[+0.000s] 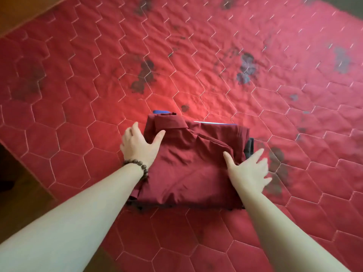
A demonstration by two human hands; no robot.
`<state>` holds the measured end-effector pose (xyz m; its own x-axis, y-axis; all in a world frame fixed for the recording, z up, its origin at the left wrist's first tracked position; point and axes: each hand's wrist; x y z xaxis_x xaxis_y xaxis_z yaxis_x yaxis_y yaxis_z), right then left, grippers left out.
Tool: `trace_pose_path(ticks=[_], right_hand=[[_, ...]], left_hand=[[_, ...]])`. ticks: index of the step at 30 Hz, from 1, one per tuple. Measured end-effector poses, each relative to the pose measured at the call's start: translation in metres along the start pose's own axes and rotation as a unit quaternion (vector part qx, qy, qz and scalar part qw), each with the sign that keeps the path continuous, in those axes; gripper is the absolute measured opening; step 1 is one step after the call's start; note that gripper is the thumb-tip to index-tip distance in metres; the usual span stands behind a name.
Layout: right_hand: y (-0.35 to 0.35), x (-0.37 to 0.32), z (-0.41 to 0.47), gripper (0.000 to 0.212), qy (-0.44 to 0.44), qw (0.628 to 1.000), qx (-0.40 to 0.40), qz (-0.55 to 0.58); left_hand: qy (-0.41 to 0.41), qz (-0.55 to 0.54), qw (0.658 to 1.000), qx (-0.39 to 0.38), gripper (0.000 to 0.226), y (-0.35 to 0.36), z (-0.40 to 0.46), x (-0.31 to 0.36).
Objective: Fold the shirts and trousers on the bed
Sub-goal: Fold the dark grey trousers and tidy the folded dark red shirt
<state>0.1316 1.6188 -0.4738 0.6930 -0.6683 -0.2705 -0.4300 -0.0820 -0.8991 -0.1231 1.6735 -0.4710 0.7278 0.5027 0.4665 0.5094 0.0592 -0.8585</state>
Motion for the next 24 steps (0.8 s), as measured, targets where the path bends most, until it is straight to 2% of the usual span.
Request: trace_pose_path(ticks=[1, 2, 3, 4, 5, 6, 7, 9, 13, 16, 19, 21, 24], right_hand=[[-0.002, -0.007, -0.006, 0.090, -0.104, 0.989, 0.105, -0.014], [-0.002, -0.017, -0.013, 0.070, -0.222, 0.955, 0.197, -0.006], [0.002, -0.028, -0.020, 0.054, -0.331, 0.911, 0.244, 0.003], [0.012, -0.038, -0.025, 0.045, -0.420, 0.873, 0.248, 0.002], [0.024, -0.047, -0.030, 0.042, -0.482, 0.849, 0.217, -0.010], [0.037, -0.051, -0.032, 0.042, -0.518, 0.838, 0.168, -0.040], [0.047, -0.051, -0.032, 0.044, -0.528, 0.837, 0.119, -0.081], [0.059, -0.041, -0.024, 0.051, -0.494, 0.853, 0.058, -0.161], [0.057, -0.024, -0.008, 0.060, -0.388, 0.904, 0.061, -0.170], [0.058, -0.024, -0.006, 0.061, -0.359, 0.915, 0.060, -0.173], [0.055, -0.020, -0.002, 0.063, -0.369, 0.915, 0.005, -0.164], [0.049, -0.016, 0.003, 0.062, -0.384, 0.910, -0.046, -0.148], [0.028, -0.016, 0.001, 0.057, -0.413, 0.903, -0.092, -0.075]], left_hand=[[0.101, -0.020, 0.991, 0.089, 0.062, -0.002, -0.009, 0.002], [0.211, -0.032, 0.966, 0.144, 0.045, -0.003, -0.019, 0.006], [0.307, -0.023, 0.939, 0.153, 0.035, -0.002, -0.027, 0.009], [0.381, 0.010, 0.915, 0.132, 0.032, 0.006, -0.032, 0.007], [0.427, 0.061, 0.896, 0.104, 0.034, 0.015, -0.034, 0.007], [0.444, 0.119, 0.885, 0.077, 0.040, 0.023, -0.032, 0.006], [0.440, 0.176, 0.879, 0.048, 0.047, 0.031, -0.028, 0.004], [0.403, 0.243, 0.882, 0.000, 0.057, 0.040, -0.014, 0.001], [0.362, 0.276, 0.890, -0.030, 0.066, 0.055, 0.002, -0.010], [0.356, 0.261, 0.897, -0.026, 0.069, 0.066, 0.002, -0.013], [0.356, 0.245, 0.901, -0.036, 0.069, 0.070, 0.007, -0.017], [0.360, 0.230, 0.902, -0.068, 0.067, 0.068, 0.010, -0.017], [0.340, 0.148, 0.915, -0.160, 0.057, 0.051, 0.015, -0.012]])
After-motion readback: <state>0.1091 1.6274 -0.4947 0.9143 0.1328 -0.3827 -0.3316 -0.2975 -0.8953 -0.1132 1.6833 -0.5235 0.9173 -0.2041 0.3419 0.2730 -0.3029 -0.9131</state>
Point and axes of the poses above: each hand's wrist, its own z-axis towards the middle knuckle, its own y-axis out of the palm, x = y × z, and after that the axes turned 5 degrees about -y, right-handed
